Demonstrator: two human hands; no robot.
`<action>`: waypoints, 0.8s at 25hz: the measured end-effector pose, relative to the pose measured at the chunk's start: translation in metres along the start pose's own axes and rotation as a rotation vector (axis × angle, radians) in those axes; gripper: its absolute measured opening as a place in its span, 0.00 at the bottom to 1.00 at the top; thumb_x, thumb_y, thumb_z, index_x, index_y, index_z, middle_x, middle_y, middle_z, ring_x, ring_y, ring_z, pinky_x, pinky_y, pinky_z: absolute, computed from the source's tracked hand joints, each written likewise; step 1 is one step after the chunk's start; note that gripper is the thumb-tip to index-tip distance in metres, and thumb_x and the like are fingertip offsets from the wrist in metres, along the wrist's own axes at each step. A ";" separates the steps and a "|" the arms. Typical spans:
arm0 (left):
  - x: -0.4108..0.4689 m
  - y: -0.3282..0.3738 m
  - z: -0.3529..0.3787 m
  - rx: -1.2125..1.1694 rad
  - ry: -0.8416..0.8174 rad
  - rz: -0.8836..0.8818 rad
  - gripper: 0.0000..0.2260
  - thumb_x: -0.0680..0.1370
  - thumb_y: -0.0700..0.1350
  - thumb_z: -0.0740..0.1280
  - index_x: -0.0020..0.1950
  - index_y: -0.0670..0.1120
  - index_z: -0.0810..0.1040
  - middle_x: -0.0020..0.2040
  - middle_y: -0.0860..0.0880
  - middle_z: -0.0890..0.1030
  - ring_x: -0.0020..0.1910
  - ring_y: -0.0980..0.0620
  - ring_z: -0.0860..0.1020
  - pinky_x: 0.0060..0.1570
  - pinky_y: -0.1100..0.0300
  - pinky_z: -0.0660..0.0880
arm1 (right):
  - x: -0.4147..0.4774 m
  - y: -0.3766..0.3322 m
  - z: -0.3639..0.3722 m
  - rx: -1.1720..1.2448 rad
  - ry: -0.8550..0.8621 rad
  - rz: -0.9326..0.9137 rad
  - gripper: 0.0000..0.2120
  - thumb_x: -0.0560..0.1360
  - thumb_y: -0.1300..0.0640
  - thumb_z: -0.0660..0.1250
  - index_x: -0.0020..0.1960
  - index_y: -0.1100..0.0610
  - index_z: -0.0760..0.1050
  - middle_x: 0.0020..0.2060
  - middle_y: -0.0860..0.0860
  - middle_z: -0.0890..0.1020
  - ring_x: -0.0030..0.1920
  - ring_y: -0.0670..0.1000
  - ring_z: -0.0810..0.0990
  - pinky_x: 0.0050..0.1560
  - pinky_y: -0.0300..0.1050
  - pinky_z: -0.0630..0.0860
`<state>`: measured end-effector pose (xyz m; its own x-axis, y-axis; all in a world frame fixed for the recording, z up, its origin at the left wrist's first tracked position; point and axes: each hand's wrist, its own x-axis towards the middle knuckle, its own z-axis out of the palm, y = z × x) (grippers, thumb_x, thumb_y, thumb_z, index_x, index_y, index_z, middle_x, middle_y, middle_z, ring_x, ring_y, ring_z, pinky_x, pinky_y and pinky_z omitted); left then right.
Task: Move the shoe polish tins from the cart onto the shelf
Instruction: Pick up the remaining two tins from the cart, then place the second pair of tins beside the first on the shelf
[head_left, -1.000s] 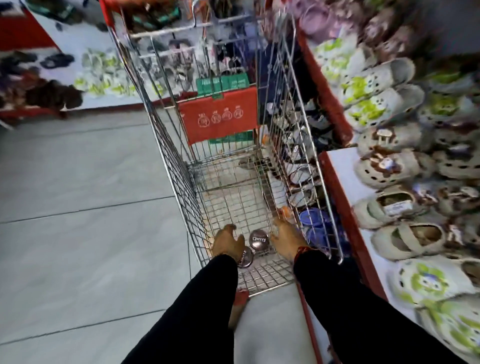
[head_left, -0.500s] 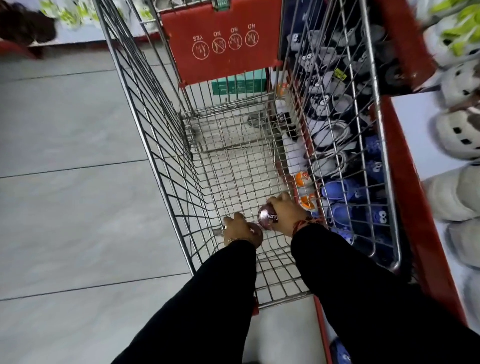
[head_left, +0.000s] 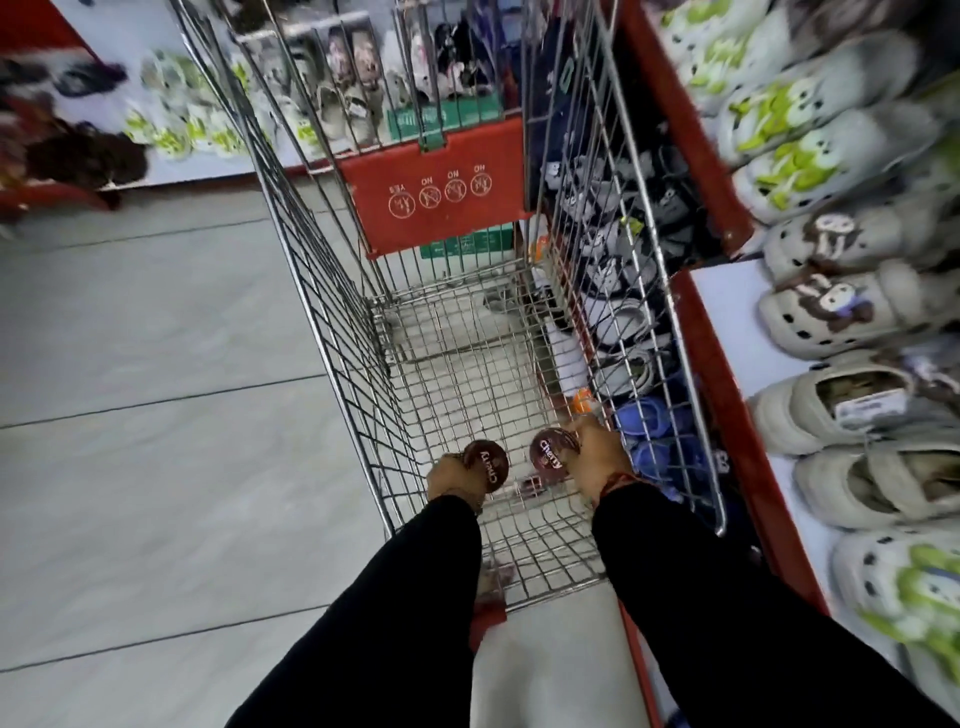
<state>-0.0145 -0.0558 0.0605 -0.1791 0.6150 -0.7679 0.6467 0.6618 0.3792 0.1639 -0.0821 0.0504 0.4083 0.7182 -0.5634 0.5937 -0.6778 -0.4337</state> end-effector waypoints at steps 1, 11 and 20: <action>-0.008 0.005 -0.007 -0.081 0.012 0.014 0.18 0.77 0.48 0.66 0.59 0.36 0.81 0.55 0.36 0.84 0.56 0.39 0.82 0.53 0.53 0.78 | -0.007 -0.002 -0.009 0.087 0.034 0.014 0.17 0.74 0.60 0.70 0.63 0.60 0.76 0.57 0.60 0.83 0.58 0.59 0.82 0.62 0.51 0.77; -0.152 0.089 -0.074 -0.586 -0.008 0.316 0.11 0.72 0.48 0.68 0.49 0.42 0.80 0.49 0.41 0.82 0.55 0.38 0.82 0.58 0.42 0.79 | -0.123 -0.061 -0.161 0.740 0.307 0.046 0.14 0.68 0.59 0.74 0.54 0.60 0.83 0.46 0.56 0.86 0.48 0.58 0.86 0.55 0.57 0.82; -0.341 0.160 -0.115 -0.659 -0.217 0.731 0.05 0.77 0.44 0.68 0.47 0.44 0.81 0.45 0.43 0.83 0.43 0.48 0.79 0.50 0.53 0.77 | -0.289 -0.046 -0.303 0.963 0.624 -0.153 0.16 0.73 0.62 0.71 0.60 0.63 0.79 0.51 0.59 0.84 0.51 0.57 0.84 0.53 0.55 0.83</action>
<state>0.0649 -0.1102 0.4423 0.2788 0.9171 -0.2848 -0.0069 0.2985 0.9544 0.2288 -0.2110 0.4461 0.8085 0.5740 -0.1300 0.0020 -0.2235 -0.9747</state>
